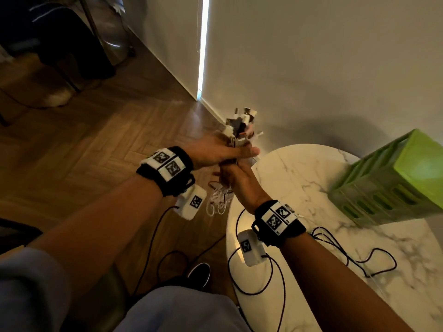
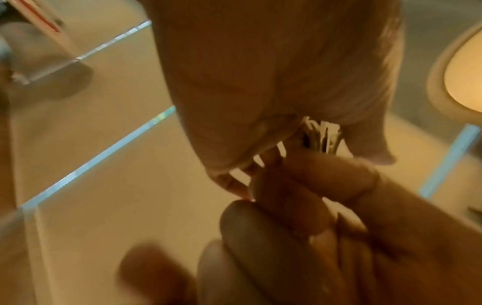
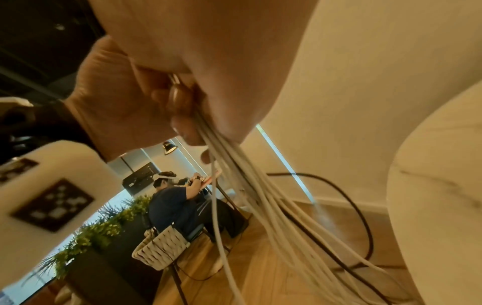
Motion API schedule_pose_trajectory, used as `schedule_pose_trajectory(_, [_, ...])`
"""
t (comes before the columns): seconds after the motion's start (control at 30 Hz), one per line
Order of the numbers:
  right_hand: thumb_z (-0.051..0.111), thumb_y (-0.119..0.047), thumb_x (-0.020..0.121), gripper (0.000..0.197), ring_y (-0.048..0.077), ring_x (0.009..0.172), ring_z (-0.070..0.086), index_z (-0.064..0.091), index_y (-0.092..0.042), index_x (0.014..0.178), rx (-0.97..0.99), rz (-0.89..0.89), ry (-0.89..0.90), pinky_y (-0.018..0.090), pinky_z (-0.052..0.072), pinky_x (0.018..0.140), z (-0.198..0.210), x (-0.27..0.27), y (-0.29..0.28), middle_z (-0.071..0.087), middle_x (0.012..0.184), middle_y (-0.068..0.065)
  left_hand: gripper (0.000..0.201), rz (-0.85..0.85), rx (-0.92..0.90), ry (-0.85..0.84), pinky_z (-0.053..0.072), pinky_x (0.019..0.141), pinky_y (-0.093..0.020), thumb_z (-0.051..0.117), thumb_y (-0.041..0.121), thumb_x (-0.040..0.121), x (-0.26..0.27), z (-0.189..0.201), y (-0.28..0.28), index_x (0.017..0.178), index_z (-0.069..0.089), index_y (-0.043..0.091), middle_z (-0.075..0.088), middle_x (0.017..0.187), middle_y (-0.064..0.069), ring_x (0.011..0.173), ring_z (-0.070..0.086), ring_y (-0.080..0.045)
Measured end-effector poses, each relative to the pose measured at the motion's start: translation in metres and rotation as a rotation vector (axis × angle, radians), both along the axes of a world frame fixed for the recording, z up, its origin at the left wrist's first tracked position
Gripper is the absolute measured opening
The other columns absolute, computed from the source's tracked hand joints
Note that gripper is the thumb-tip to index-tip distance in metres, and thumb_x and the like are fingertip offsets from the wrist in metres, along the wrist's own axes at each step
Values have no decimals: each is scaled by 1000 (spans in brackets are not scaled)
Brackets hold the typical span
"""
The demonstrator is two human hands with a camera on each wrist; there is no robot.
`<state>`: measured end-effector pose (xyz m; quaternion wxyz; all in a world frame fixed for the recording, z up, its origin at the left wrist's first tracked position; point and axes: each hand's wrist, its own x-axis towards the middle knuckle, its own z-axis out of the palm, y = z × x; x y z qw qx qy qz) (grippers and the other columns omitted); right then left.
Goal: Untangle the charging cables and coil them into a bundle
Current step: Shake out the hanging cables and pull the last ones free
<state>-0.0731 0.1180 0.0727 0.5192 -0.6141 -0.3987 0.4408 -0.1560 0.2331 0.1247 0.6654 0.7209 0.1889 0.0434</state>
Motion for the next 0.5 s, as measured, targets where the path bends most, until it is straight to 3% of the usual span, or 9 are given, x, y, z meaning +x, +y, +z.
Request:
schedule_pose_trajectory(0.07, [42,-22,94,26,19,71,52,57,0,95,-50,46,-3,43,49,79,1,7,4,57,83,7,21,-79,119,38,52,74,-18,72,34,88,6,2,-5,102,65,19,70,92,4,79,67,6])
schedule_pose_trajectory(0.1, [43,-22,93,35,18,74,52,54,10,100,-77,43,-28,41,46,77,-4,13,8,54,90,14,21,-71,123,37,53,72,-15,71,29,90,8,3,-8,105,64,15,69,96,-1,80,67,6])
schedule_pose_trajectory(0.17, [51,-31,87,63,30,71,49,44,28,107,-134,26,-49,39,39,69,-6,23,7,49,90,32,33,-50,-8,-27,57,79,-24,74,28,90,7,-6,-8,117,61,14,68,108,-10,94,70,-4])
schedule_pose_trajectory(0.2, [58,-39,83,74,35,71,49,44,29,109,-153,33,5,39,38,69,-11,30,3,48,91,41,44,-55,-66,-56,58,85,-31,75,32,87,5,-13,-7,125,58,17,67,114,-11,102,69,-12])
schedule_pose_trajectory(0.23, [62,-43,81,73,34,74,51,50,24,108,-188,19,74,38,40,70,-11,35,-1,49,91,42,56,-73,-104,-74,57,90,-34,76,35,84,3,-22,-6,132,53,18,65,122,-9,109,68,-16])
schedule_pose_trajectory(0.27, [61,-39,85,56,28,76,55,59,14,102,-170,1,129,38,43,72,0,33,-6,55,88,34,65,-97,-140,-86,55,95,-36,77,32,82,2,-35,-5,138,48,17,62,129,-8,117,64,-17])
schedule_pose_trajectory(0.33, [51,-20,95,21,14,66,55,59,-8,80,-112,-107,227,34,45,71,19,28,-12,57,68,5,68,-190,-143,-9,49,105,-34,81,19,81,0,-60,-13,139,46,19,57,138,-2,126,57,-14])
schedule_pose_trajectory(0.4, [45,-15,95,31,13,54,35,41,-17,65,-79,-74,328,28,35,60,33,28,-19,35,56,-4,66,-357,-30,150,43,111,-31,86,21,78,0,-88,-22,135,53,20,59,136,4,127,55,-8])
schedule_pose_trajectory(0.5, [41,-14,91,29,20,60,13,28,-20,67,-26,-72,432,34,19,63,47,22,-20,16,61,0,45,-449,88,298,51,103,-44,86,42,73,1,-119,-17,109,70,19,73,109,1,108,67,-16])
